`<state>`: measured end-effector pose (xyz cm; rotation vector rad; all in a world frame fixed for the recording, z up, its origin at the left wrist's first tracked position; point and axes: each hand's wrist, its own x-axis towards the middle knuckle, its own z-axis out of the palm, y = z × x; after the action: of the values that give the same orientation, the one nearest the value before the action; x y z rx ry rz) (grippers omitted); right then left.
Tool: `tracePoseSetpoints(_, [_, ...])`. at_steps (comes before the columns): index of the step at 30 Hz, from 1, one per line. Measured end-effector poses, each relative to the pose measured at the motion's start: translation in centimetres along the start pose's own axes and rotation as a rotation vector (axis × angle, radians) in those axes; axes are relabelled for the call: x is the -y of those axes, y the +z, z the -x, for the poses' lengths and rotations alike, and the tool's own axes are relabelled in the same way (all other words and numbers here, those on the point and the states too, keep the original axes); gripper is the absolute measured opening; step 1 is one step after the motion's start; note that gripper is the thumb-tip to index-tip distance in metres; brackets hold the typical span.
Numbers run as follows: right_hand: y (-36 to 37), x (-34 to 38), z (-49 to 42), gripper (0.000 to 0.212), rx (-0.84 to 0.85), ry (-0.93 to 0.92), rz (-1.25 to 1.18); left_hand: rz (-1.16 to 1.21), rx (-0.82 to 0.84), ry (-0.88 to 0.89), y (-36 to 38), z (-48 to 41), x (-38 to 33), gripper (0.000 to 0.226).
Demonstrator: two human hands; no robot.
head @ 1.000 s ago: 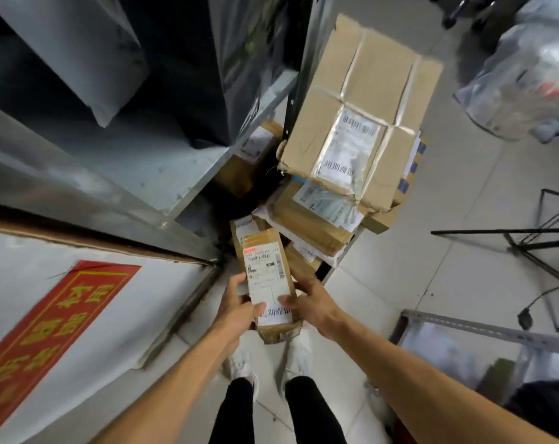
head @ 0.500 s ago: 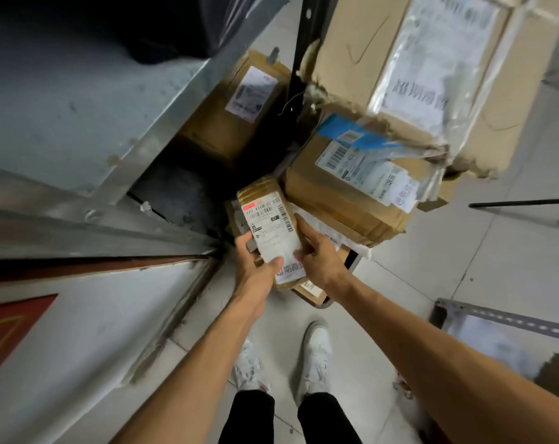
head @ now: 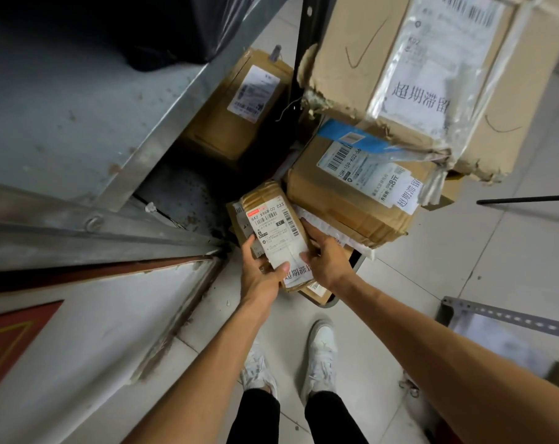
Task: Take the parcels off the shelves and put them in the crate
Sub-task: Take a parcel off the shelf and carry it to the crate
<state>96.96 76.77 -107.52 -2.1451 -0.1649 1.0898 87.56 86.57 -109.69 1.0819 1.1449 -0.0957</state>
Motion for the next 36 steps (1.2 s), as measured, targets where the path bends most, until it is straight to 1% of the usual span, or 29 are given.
tracePoseSetpoints(3, [0.0,0.3,0.2,0.065,-0.002,0.002,0.013,-0.017,-0.003,-0.023,-0.3,-0.3,-0.1,0.088])
tracePoseSetpoints(8, [-0.1,0.6,0.5,0.068,0.038,0.039,0.019,-0.004,-0.036,-0.040,-1.0,-0.4,0.4,0.085])
tracePoseSetpoints(10, [0.0,1.0,0.6,0.064,0.068,0.035,0.061,-0.003,-0.042,-0.042,-1.5,-0.5,0.4,0.083])
tracePoseSetpoints(13, [0.3,1.4,0.5,0.052,0.070,0.021,0.124,-0.008,-0.047,-0.040,-1.4,-0.5,0.3,0.085])
tracePoseSetpoints(14, [0.3,1.5,0.4,0.052,0.068,0.019,0.137,-0.011,-0.053,-0.031,-1.2,-0.4,0.2,0.086])
tracePoseSetpoints(17, [-0.2,1.3,0.2,0.056,0.081,0.045,0.097,-0.009,-0.090,-0.004,-0.7,-0.1,0.0,0.084])
tracePoseSetpoints(21, [-0.5,1.3,-0.2,0.058,0.112,0.011,0.027,-0.017,-0.115,0.042,-1.0,0.1,-0.7,0.083])
tracePoseSetpoints(24, [-0.7,1.3,-0.8,0.051,0.070,0.015,-0.024,-0.032,-0.107,0.072,-0.5,-0.3,-1.3,0.083])
tracePoseSetpoints(27, [-0.8,1.0,-1.1,0.042,-0.019,-0.022,0.040,-0.031,-0.089,0.061,1.0,-0.9,-1.7,0.082])
tracePoseSetpoints(32, [-1.4,0.8,-1.2,0.044,-0.058,-0.029,0.065,0.060,-0.089,0.040,2.4,-1.0,-1.0,0.078])
tracePoseSetpoints(36, [-0.9,0.6,-0.6,0.047,-0.126,-0.077,0.144,0.039,-0.101,0.072,2.7,-1.4,-0.6,0.080])
